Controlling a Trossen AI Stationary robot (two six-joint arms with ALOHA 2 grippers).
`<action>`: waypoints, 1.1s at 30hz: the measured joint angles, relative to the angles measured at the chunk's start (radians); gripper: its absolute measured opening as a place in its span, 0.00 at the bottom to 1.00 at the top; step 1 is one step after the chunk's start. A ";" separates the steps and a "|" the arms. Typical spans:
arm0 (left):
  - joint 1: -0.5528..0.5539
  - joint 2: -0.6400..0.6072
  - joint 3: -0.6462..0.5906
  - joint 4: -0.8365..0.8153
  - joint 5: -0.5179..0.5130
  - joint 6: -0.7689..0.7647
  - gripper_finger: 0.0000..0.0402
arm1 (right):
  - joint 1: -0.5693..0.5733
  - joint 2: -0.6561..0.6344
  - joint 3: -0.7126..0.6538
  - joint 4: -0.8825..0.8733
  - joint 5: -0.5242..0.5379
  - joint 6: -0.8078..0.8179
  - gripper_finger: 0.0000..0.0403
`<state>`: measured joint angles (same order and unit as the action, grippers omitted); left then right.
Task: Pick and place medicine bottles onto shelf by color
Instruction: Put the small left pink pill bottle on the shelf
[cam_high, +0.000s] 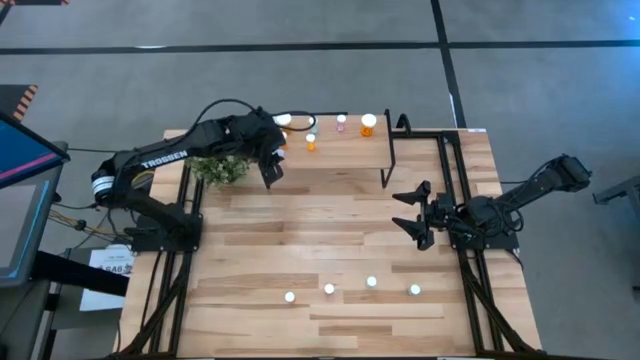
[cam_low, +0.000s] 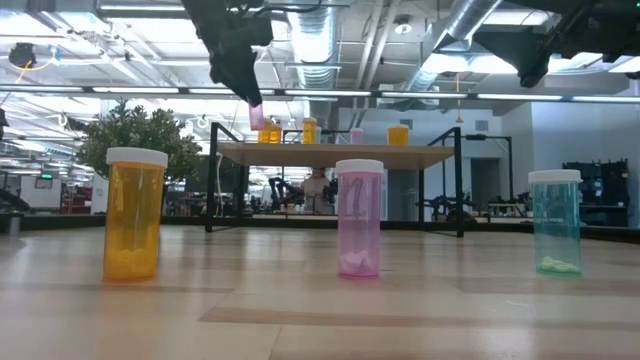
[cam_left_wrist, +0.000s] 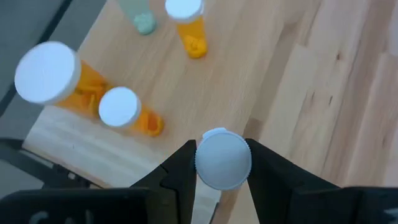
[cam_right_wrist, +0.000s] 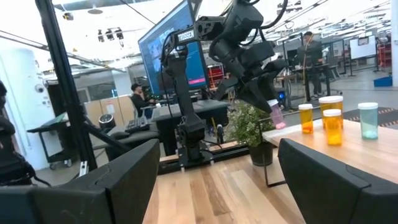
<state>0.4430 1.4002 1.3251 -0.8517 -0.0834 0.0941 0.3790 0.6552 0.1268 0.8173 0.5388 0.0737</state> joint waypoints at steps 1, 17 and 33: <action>0.000 0.002 0.000 0.004 0.000 0.003 0.27 | 0.000 0.000 0.000 0.001 0.000 -0.002 0.87; 0.082 0.060 0.000 0.033 0.077 0.037 0.27 | 0.000 0.000 0.000 0.006 0.004 -0.003 0.87; 0.082 0.063 0.000 0.039 0.074 0.029 0.38 | 0.000 0.000 0.000 0.004 0.004 -0.003 0.87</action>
<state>0.5247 1.4628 1.3251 -0.8127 -0.0090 0.1230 0.3790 0.6552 0.1268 0.8215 0.5430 0.0704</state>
